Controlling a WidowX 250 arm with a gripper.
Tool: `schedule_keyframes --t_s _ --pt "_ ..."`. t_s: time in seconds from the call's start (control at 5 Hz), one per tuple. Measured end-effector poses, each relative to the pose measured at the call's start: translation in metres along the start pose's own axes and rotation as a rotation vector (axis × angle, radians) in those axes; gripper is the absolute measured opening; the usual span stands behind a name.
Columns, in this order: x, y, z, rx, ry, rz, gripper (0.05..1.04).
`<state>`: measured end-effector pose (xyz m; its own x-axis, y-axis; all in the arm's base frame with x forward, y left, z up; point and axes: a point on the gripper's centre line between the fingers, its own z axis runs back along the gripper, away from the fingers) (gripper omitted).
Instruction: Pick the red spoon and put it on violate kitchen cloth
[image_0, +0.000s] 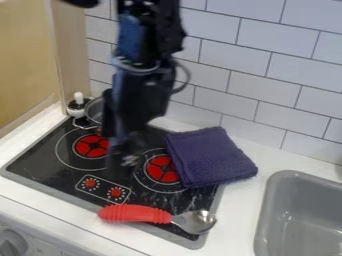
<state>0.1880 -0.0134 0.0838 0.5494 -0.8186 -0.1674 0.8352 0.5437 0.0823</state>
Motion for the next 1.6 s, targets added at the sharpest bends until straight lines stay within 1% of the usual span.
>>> schedule_keyframes --t_s 0.2,0.4,0.6,1.0,1.2,1.4,1.6 --pt "-0.014 -0.012 -0.012 -0.002 -0.010 -0.161 1.000" --pt "-0.022 -0.023 -0.028 -0.073 -0.095 -0.354 1.000" --pt "-0.016 -0.025 -0.038 -0.099 -0.110 -0.396 1.000" --pt "0.002 -0.023 -0.056 -0.094 -0.134 -0.395 1.000" --pt "0.010 -0.028 -0.066 -0.122 -0.146 -0.421 1.000" --pt "0.023 -0.025 -0.070 -0.124 -0.191 -0.447 1.000" --pt "0.029 -0.031 -0.076 -0.142 -0.188 -0.487 1.000"
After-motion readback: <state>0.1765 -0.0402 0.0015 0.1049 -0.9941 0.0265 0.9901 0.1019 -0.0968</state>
